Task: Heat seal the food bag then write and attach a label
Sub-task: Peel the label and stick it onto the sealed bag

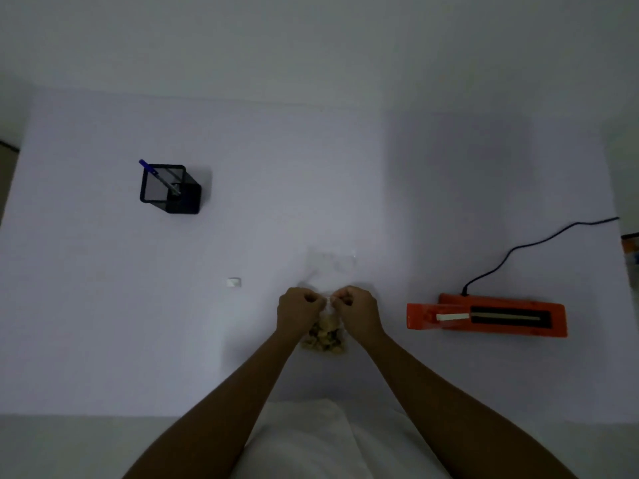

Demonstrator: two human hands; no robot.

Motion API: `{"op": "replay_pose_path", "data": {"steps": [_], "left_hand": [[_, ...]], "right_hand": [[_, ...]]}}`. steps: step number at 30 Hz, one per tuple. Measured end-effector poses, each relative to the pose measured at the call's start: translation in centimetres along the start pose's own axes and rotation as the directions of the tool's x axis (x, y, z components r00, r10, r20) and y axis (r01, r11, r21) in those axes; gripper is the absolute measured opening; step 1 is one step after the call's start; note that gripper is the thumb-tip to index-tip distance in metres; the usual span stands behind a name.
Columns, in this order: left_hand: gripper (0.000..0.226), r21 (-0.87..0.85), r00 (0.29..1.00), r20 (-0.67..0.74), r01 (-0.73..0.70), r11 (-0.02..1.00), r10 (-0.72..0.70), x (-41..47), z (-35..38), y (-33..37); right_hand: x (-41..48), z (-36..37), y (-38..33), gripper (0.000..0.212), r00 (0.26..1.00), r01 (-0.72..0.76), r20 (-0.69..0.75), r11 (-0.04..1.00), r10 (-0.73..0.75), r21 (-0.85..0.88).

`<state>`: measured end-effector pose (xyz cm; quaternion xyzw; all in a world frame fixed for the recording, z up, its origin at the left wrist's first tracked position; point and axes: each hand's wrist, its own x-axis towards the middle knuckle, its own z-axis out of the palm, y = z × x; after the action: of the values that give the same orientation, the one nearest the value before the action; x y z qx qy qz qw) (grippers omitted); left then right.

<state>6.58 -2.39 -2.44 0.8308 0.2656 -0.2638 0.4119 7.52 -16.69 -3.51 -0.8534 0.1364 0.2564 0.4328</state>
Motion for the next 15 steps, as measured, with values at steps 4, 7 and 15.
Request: {"op": "replay_pose_path", "data": {"steps": [4,7,15], "left_hand": [[0.024,0.033,1.0,-0.018,0.004,0.999,-0.003,0.04,0.05,0.61],[0.024,0.072,1.0,-0.018,-0.005,0.997,0.006,0.21,0.18,0.8],[0.026,0.072,0.999,-0.04,0.02,0.997,-0.017,0.47,0.52,1.08]], "right_hand": [[0.73,0.04,0.1,0.005,1.0,-0.005,-0.028,1.0,0.005,-0.006],[0.79,0.09,0.11,0.005,1.0,-0.003,-0.026,1.0,0.003,0.003],[1.12,0.48,0.06,0.009,0.999,-0.003,-0.048,1.0,0.003,-0.013]]}}
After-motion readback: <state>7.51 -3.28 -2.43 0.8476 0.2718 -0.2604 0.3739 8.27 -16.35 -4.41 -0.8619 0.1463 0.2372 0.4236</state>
